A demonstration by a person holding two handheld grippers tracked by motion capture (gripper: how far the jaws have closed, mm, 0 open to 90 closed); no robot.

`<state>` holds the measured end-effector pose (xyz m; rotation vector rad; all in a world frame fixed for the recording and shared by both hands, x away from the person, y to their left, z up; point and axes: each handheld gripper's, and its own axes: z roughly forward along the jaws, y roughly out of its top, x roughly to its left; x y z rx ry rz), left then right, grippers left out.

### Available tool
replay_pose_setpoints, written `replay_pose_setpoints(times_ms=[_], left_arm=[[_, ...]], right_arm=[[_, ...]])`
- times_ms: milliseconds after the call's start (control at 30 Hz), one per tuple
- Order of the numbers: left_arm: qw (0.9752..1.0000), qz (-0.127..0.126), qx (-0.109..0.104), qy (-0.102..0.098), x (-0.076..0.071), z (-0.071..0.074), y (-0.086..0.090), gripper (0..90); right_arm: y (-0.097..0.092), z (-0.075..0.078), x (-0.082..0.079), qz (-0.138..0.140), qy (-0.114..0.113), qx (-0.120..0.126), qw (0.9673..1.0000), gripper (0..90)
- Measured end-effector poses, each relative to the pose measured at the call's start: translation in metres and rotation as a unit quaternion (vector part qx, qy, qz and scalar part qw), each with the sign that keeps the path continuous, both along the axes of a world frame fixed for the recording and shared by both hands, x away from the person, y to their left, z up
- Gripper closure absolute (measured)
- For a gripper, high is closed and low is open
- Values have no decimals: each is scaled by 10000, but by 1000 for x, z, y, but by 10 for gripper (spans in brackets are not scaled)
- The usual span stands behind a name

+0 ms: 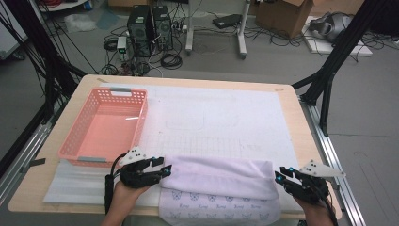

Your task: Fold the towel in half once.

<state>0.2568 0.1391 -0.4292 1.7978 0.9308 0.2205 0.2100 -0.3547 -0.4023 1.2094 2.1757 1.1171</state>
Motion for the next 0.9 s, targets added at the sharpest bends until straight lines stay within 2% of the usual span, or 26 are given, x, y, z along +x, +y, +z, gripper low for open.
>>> replay_pose_setpoints(times_ms=[67, 200, 300, 367, 400, 467, 533, 600, 667, 733, 833, 900], left_arm=[[10000, 27, 14, -9, 10, -2, -3, 505], [10000, 0, 24, -34, 19, -5, -9, 508], [9999, 51, 90, -25, 26, -8, -13, 509], [9999, 70, 105, -27, 29, -10, -14, 508], [9999, 95, 123, -27, 30, -11, -15, 505], [9998, 155, 149, -17, 31, -14, -15, 497], [9996, 180, 207, 10, 31, -16, -16, 478], [9993, 249, 295, 11, 29, -19, -15, 444], [9992, 273, 302, 42, 29, -20, -14, 426], [9987, 320, 376, 138, 29, -20, -14, 405], [9977, 375, 534, 198, 28, -21, -12, 392], [9975, 385, 510, 309, 28, -21, -9, 392]], right_arm=[[2, -3, 12, -5, 75, -45, 10000, 697], [16, -19, 35, 258, 344, -36, 9991, 757], [26, -32, 51, 299, 546, -241, 9978, 762], [30, -38, 60, 221, 591, -455, 9970, 767], [29, -38, 63, 190, 575, -410, 9973, 774], [27, -39, 67, -29, 490, -509, 9975, 776], [23, -39, 70, -131, 470, -425, 9979, 772], [23, -40, 66, -153, 343, -421, 9984, 720], [23, -40, 61, -84, 233, -256, 9994, 615], [21, -37, 56, -4, 162, -230, 9996, 545], [16, -38, 51, -37, 180, -350, 9992, 472], [12, -41, 52, -32, 274, -421, 9987, 449]])
